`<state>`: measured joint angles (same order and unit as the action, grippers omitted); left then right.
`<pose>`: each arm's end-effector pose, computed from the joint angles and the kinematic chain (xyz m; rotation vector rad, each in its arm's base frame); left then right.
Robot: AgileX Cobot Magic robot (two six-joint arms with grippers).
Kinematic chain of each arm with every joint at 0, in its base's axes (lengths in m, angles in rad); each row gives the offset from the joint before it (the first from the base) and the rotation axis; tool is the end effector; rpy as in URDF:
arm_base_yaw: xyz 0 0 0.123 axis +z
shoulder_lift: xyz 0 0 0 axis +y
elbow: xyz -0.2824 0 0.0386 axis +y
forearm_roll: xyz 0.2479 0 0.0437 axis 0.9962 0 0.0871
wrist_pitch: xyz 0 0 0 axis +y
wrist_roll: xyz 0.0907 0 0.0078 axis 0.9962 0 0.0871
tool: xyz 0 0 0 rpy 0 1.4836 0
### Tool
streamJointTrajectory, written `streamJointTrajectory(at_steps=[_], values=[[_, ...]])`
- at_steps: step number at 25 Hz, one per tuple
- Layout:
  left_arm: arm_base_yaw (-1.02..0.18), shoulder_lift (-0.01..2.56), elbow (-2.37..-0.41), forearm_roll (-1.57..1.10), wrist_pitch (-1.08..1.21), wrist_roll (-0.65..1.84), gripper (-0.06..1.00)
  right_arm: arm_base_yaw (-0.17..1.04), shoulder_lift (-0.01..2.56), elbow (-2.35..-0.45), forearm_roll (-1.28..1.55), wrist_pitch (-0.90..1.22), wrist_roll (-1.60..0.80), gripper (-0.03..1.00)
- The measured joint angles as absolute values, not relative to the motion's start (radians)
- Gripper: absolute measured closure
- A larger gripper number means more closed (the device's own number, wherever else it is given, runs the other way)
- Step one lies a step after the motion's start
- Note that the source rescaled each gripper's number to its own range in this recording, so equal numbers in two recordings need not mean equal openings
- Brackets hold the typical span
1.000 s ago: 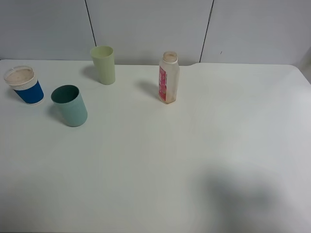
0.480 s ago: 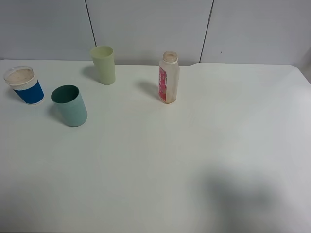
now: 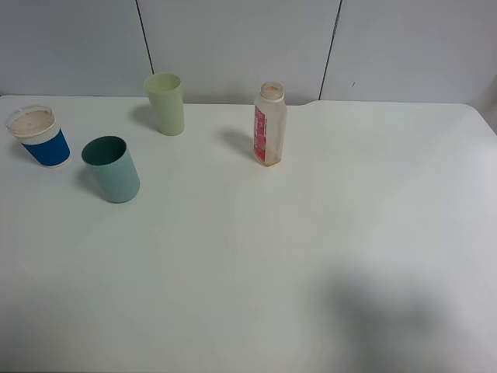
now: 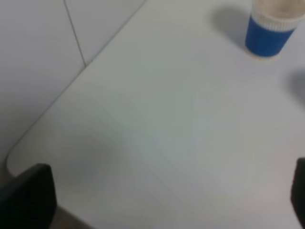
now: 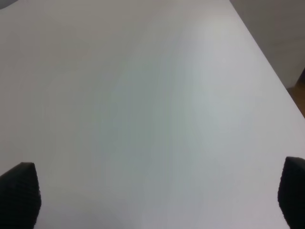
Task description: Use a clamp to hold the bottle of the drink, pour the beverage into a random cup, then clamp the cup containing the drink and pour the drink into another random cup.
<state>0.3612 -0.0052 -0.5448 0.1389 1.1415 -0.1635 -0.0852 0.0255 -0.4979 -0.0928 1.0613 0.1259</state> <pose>-0.0180 0.0055 0.2835 -0.5562 2.0039 0.2874 -0.0015 -0.0073 0.2769 0.2209 2.0582 -0.0867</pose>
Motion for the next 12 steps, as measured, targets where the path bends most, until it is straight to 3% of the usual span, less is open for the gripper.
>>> streamJointTrajectory(at_steps=[12], values=[[0.361, -0.006, -0.507, 0.123, 1.063, -0.144, -0.06, -0.085, 0.026, -0.498, -0.093, 1.061, 0.126, -0.03]])
